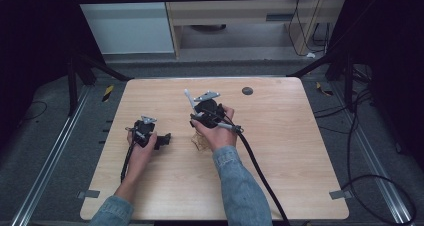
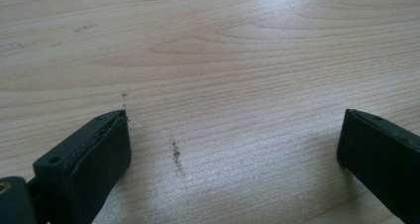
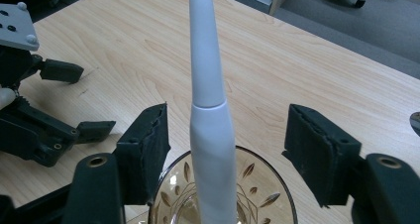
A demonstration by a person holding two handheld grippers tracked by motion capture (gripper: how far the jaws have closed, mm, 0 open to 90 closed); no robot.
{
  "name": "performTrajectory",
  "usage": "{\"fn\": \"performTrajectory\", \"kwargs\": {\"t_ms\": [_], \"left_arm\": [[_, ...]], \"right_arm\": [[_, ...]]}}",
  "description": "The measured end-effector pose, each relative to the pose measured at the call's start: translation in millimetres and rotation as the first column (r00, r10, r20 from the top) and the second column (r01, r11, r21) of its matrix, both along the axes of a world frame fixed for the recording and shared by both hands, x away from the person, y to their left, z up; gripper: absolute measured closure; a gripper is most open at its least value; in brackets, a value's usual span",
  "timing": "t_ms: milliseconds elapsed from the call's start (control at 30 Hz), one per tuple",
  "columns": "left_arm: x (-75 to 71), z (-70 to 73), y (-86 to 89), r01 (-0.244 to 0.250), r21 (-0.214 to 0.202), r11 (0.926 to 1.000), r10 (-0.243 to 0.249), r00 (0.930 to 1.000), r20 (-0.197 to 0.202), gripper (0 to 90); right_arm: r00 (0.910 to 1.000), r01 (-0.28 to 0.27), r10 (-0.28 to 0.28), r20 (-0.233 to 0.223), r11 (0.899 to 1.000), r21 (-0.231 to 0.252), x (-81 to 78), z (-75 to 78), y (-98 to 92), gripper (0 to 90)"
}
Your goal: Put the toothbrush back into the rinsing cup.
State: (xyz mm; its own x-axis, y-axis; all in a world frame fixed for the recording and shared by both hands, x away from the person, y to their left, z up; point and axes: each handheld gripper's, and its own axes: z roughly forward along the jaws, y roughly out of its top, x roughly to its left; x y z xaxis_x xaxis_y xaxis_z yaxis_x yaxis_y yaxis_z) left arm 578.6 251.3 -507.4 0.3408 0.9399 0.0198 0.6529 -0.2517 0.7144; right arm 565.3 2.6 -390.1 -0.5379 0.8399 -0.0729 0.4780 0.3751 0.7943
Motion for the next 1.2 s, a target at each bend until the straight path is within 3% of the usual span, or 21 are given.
{"fn": "performTrajectory", "kwargs": {"t_ms": [367,533,800,1200], "left_arm": [[0.0,0.0,-0.1,0.0,-0.001,1.0,0.0,1.0,0.0,0.0],[0.1,0.0,0.1,0.0,0.002,1.0,0.0,1.0,0.0,0.0],[0.1,0.0,-0.1,0.0,0.001,1.0,0.0,1.0,0.0,0.0],[0.2,0.0,-0.1,-0.001,0.001,1.0,0.001,1.0,0.0,0.0]], "right_arm": [[0.9998,-0.01,0.01,0.02,1.0,0.007,-0.8,2.3,-2.0,22.9],[0.9999,-0.015,0.015,0.002,1.0,0.018,-1.5,4.9,-4.8,16.8],[0.9997,-0.021,0.021,0.011,1.0,0.023,-3.1,8.3,-8.3,8.9],[0.9994,-0.001,0.0,0.034,1.0,0.023,-3.1,11.5,-15.6,6.9]]}}
